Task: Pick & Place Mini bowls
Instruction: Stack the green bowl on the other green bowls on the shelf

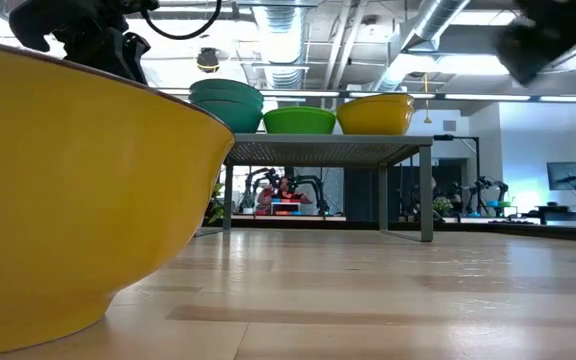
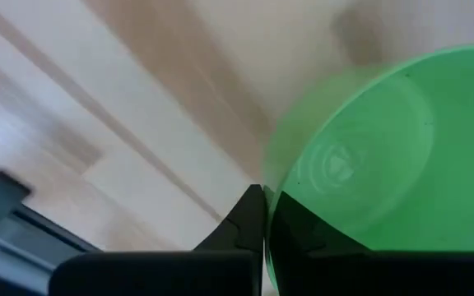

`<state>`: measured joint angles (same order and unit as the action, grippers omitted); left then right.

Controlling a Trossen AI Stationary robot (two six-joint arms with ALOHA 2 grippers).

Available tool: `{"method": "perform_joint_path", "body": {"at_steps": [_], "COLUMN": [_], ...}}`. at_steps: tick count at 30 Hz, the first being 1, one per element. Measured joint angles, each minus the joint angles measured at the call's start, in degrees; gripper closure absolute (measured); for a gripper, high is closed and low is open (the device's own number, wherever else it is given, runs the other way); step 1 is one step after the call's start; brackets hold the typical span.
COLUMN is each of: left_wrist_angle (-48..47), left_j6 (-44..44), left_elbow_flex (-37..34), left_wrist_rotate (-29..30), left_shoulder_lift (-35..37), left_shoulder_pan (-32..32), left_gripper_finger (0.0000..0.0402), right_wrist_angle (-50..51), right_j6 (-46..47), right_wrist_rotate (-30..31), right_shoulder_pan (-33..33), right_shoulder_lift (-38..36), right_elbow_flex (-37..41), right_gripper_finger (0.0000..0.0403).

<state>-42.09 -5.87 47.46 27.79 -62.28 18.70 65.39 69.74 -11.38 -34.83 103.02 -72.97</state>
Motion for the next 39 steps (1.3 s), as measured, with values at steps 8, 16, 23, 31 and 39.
{"method": "perform_joint_path", "body": {"at_steps": [8,16,23,31,39], "left_wrist_angle": [0.16,0.54,1.05,1.65,2.24], "left_j6": [0.00,0.00,0.00,0.00,0.00], "left_elbow_flex": [0.00,0.00,0.00,0.00,0.00], "left_wrist_rotate": [0.00,0.00,0.00,0.00,0.00], "left_shoulder_lift": [0.00,0.00,0.00,0.00,0.00], "left_shoulder_pan": [0.02,0.00,0.02,0.00,0.02], "left_gripper_finger": [0.0279,0.0279,0.0279,0.0279,0.0279], "right_wrist_angle": [8.00,8.31,5.22,-2.85,-4.16], "right_j6": [-18.42,-42.02,-56.15,-67.66,-70.63], "right_wrist_rotate": [13.50,27.88,35.04,30.55,29.26], "right_shoulder_pan": [8.95,16.90,27.16,34.98,38.08], "right_shoulder_lift": [0.00,0.00,0.00,0.53,0.50], "right_elbow_flex": [-14.44,-28.98,-33.59,-33.59,-33.61], "right_gripper_finger": [0.0403,0.0403,0.0403,0.0403,0.0403]}}
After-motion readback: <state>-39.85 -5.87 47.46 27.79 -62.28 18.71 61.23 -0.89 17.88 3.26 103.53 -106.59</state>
